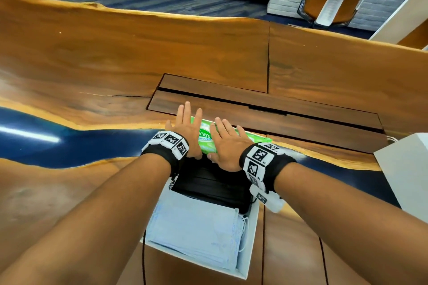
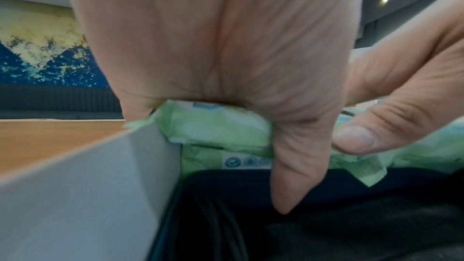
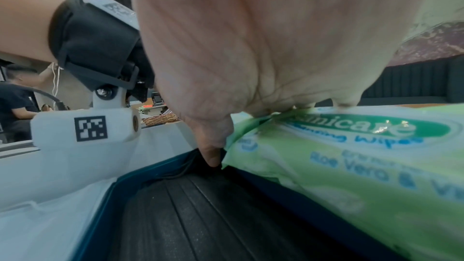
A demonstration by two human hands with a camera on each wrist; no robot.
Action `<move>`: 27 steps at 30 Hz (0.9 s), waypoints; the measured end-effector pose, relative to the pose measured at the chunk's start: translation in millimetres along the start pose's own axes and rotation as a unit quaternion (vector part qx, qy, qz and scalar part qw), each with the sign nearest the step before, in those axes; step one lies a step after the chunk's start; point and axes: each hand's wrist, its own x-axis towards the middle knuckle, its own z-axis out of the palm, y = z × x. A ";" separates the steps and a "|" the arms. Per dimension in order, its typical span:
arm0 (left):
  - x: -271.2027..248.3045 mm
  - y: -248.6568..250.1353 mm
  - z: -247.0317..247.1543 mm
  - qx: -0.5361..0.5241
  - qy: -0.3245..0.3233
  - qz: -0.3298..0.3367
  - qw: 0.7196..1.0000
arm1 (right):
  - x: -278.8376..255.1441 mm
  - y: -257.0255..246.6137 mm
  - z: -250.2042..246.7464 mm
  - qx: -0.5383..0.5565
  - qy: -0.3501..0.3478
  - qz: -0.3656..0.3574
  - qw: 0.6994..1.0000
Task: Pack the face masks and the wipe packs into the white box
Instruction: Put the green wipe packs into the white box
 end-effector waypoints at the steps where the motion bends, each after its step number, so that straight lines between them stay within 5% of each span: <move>1: 0.4 0.9 0.6 0.004 0.001 -0.001 1.000 | 0.1 -0.6 0.4 -0.003 0.000 0.002 1.000; 16: -1.7 9.4 4.8 0.029 0.021 0.003 0.999 | 6.1 -3.2 1.4 0.011 -0.004 0.017 1.000; 21: -4.0 -17.7 -32.4 -0.224 -0.091 0.050 0.969 | 5.3 2.5 -9.4 0.054 -0.008 -0.001 0.999; 23: 0.0 -26.5 -35.0 -0.334 -0.063 0.025 0.940 | 6.6 12.5 -18.9 0.135 -0.008 -0.003 0.991; 27: 7.8 -31.0 -29.9 -0.328 0.026 -0.033 0.944 | 13.9 34.5 -18.2 0.148 -0.060 0.049 0.986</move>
